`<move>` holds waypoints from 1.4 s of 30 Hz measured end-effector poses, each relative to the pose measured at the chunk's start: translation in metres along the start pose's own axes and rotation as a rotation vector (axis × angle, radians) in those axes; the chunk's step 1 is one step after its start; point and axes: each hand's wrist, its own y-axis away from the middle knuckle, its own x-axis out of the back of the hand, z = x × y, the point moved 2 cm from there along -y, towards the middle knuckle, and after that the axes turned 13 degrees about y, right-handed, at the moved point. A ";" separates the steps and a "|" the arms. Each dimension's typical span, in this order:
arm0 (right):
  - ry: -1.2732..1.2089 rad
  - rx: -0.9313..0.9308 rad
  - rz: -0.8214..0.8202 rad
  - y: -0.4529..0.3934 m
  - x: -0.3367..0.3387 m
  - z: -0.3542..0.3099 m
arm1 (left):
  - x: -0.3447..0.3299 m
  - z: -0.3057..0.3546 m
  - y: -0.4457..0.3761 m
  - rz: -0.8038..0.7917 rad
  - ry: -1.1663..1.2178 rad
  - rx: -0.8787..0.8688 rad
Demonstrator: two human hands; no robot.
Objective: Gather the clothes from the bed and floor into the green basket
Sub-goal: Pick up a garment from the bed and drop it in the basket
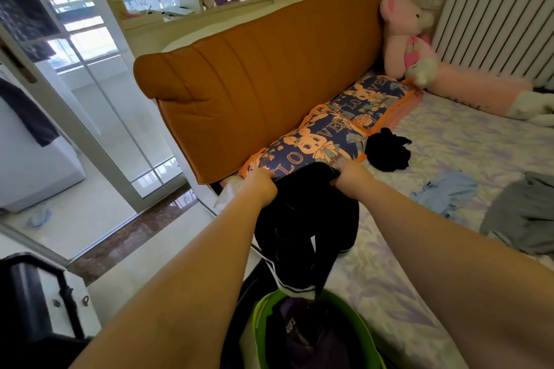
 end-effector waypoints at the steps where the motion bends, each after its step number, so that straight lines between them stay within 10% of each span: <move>1: 0.085 -0.016 0.035 0.002 0.000 0.001 | -0.002 0.000 0.001 0.029 -0.068 -0.027; 12: 0.551 -0.078 0.482 0.011 0.000 0.002 | -0.017 0.008 -0.002 0.308 -0.334 -0.175; 20: -0.403 -0.094 -0.100 0.018 -0.015 -0.033 | -0.043 0.020 -0.006 0.087 0.237 0.252; 24: -0.503 0.138 -0.407 0.029 -0.026 -0.036 | -0.052 0.020 -0.005 0.022 0.709 0.451; 29: 0.088 0.203 -0.062 0.017 -0.032 -0.044 | -0.064 0.022 -0.005 -0.015 0.796 0.299; 34: 0.004 0.122 0.007 0.010 -0.025 -0.024 | -0.044 0.000 0.001 0.028 0.877 0.120; 42: -0.118 0.312 -0.085 0.018 -0.046 -0.016 | -0.056 -0.018 -0.001 -0.175 0.302 0.080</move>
